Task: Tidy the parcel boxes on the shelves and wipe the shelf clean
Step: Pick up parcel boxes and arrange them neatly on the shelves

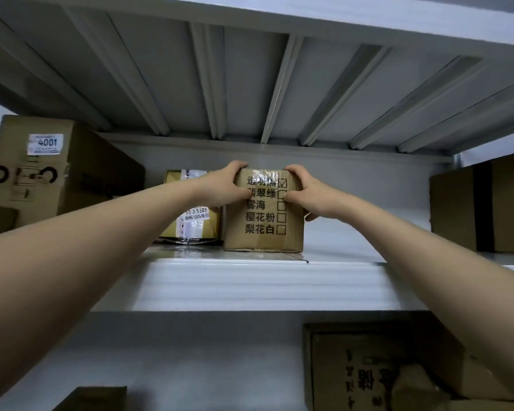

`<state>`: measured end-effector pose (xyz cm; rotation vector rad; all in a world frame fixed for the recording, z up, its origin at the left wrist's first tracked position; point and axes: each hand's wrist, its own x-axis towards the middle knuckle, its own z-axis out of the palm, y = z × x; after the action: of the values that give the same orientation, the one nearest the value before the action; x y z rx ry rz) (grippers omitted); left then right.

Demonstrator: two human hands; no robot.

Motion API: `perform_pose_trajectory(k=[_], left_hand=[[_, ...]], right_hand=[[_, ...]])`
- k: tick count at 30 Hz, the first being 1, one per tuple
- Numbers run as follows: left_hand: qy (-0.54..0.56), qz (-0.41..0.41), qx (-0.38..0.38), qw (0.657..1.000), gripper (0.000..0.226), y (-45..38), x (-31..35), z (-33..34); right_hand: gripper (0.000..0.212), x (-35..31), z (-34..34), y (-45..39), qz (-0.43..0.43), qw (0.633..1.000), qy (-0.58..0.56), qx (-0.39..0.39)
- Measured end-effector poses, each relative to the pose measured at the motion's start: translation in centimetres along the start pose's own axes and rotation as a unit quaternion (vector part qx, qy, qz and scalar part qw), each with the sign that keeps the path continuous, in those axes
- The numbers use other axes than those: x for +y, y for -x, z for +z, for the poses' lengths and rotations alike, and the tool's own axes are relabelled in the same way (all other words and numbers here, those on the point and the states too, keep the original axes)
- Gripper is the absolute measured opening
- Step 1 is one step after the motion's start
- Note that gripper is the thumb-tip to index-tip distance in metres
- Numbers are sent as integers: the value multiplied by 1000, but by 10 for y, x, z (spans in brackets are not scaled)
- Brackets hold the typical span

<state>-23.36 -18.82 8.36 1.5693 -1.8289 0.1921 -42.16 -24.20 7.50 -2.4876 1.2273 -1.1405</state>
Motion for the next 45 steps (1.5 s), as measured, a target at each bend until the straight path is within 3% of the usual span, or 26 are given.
perform_pose_trajectory(k=[6, 8, 11, 15, 18, 26, 29, 32, 36, 41, 45], left_hand=[[-126, 27, -35, 991, 68, -36, -35, -13], [-188, 35, 0, 981, 64, -44, -44, -18], [-320, 36, 51, 945, 63, -54, -60, -24], [-442, -49, 25, 896, 71, -66, -79, -25], [-448, -92, 9, 889, 79, -75, -90, -24], [-450, -94, 12, 888, 86, -85, -100, -5], [-450, -86, 18, 888, 87, -86, -102, -1], [-451, -81, 20, 888, 91, -85, -106, 1], [-448, -78, 24, 890, 95, -84, -113, 4], [-446, -76, 15, 892, 94, -81, -113, 12], [-431, -73, 2, 900, 96, -78, -111, 16]], right_hand=[[50, -16, 10, -32, 53, 993, 93, -58], [52, -18, 14, -43, 56, 991, 105, -68], [53, -17, 24, -60, 63, 987, 129, -79], [58, -13, 31, -81, 80, 978, 174, -83], [62, -8, 36, -94, 83, 975, 188, -90], [67, 5, 50, -113, 69, 979, 167, -92], [79, 18, 59, -110, 49, 989, 122, -71], [86, 29, 75, -108, 60, 996, 68, -2], [56, 42, 85, -109, 126, 988, -30, 86], [16, 47, 87, -104, 128, 989, 12, 76], [17, 47, 95, -101, 128, 991, 31, 36]])
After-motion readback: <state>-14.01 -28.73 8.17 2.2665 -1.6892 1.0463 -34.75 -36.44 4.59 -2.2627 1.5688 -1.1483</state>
